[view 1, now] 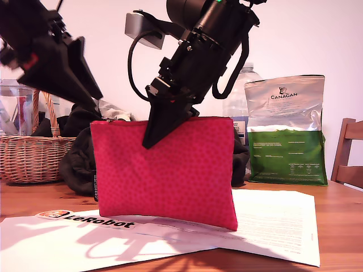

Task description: Close the zipper in the zip bag in front of you

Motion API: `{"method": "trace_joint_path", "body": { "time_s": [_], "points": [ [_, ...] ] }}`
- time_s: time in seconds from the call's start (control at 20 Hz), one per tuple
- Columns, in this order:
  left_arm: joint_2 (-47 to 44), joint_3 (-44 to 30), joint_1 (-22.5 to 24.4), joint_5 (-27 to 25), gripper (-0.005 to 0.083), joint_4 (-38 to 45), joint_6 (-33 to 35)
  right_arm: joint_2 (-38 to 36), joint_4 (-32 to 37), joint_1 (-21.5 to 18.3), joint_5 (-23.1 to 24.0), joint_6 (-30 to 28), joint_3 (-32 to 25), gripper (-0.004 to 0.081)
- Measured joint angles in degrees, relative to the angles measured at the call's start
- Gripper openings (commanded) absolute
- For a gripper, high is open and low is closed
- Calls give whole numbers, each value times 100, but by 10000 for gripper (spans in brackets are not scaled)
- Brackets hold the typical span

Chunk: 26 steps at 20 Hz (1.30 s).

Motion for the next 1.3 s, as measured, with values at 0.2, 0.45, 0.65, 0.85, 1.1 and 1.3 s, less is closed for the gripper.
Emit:
{"method": "trace_joint_path", "body": {
  "time_s": [0.2, 0.45, 0.65, 0.85, 1.1, 1.3],
  "points": [
    [310, 0, 50, -50, 344, 328, 522, 0, -59, 4, -133, -280, 0, -13],
    [310, 0, 68, -101, 343, 367, 623, 2, -59, 2, -133, -426, 2, -13],
    [323, 9, 68, -111, 343, 173, 750, 0, -61, 4, -127, -448, 2, -13],
    [391, 9, 68, -70, 342, -26, 752, 0, -57, 4, -116, -463, 2, -13],
    [450, 9, 68, 13, 340, 4, 881, 2, -26, 13, -107, -654, 2, -13],
    [717, 9, 7, 13, 156, 76, 885, 2, -13, 90, 122, -1025, 2, -13]
  ]
}}
